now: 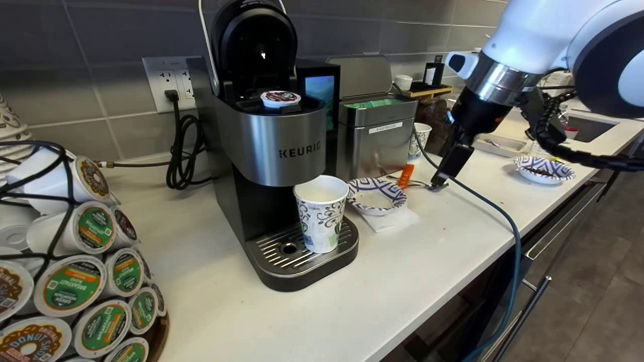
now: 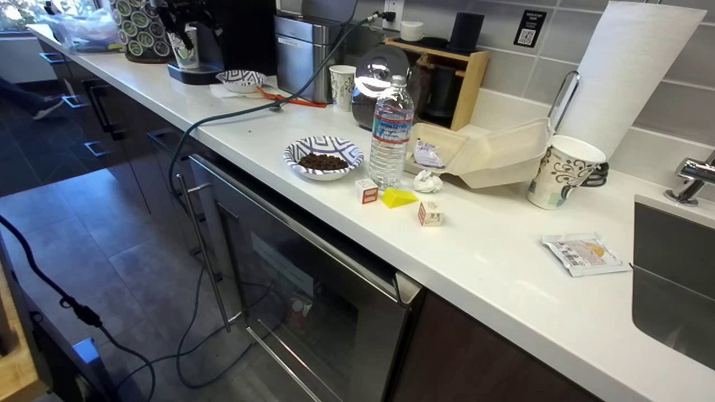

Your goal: Move the black and white bowl to the left then move the cup on the counter forwards.

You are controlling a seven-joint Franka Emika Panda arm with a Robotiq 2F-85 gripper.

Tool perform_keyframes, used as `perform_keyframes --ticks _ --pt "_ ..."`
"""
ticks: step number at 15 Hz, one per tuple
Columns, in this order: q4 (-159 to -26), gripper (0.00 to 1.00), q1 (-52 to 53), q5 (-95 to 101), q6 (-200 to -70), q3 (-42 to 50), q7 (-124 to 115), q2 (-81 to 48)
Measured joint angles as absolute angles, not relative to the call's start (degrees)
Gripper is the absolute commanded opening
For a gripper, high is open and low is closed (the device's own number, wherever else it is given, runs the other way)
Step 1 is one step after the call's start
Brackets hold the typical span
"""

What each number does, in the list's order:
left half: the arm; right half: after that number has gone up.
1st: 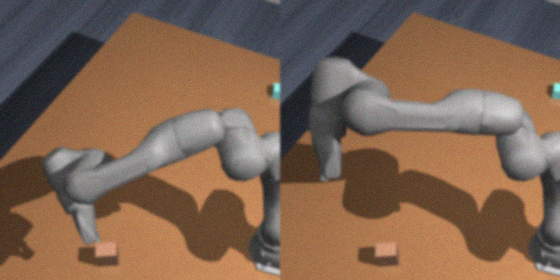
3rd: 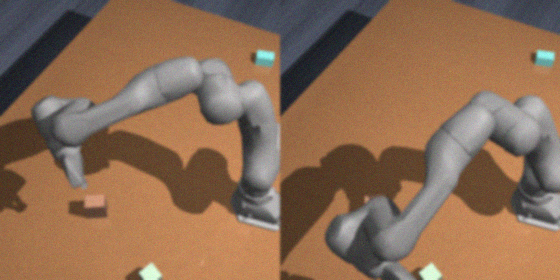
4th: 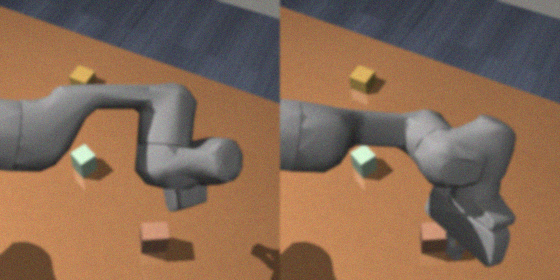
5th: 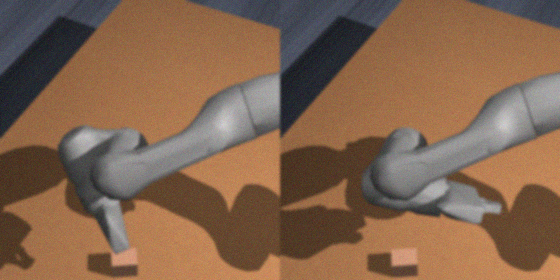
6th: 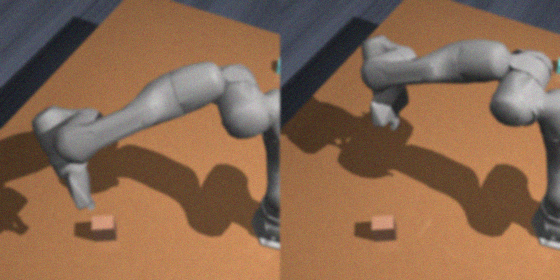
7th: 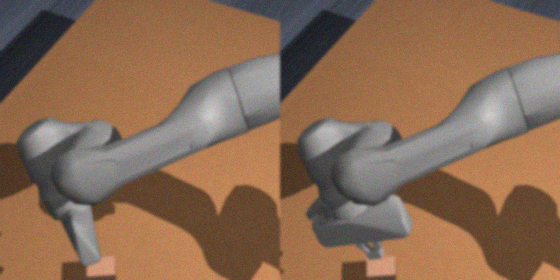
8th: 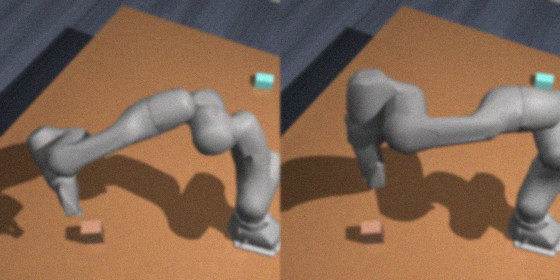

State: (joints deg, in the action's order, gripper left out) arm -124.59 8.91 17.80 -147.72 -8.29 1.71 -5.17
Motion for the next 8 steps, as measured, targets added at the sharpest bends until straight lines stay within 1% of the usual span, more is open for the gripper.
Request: perform_keyframes --ticks 5,8 --pt "-126.7 1.00 8.6 17.9 -147.7 -7.9 0.6 -2.9" --pt "-126.4 1.00 6.8 17.1 -147.7 -6.0 8.5 -2.6"
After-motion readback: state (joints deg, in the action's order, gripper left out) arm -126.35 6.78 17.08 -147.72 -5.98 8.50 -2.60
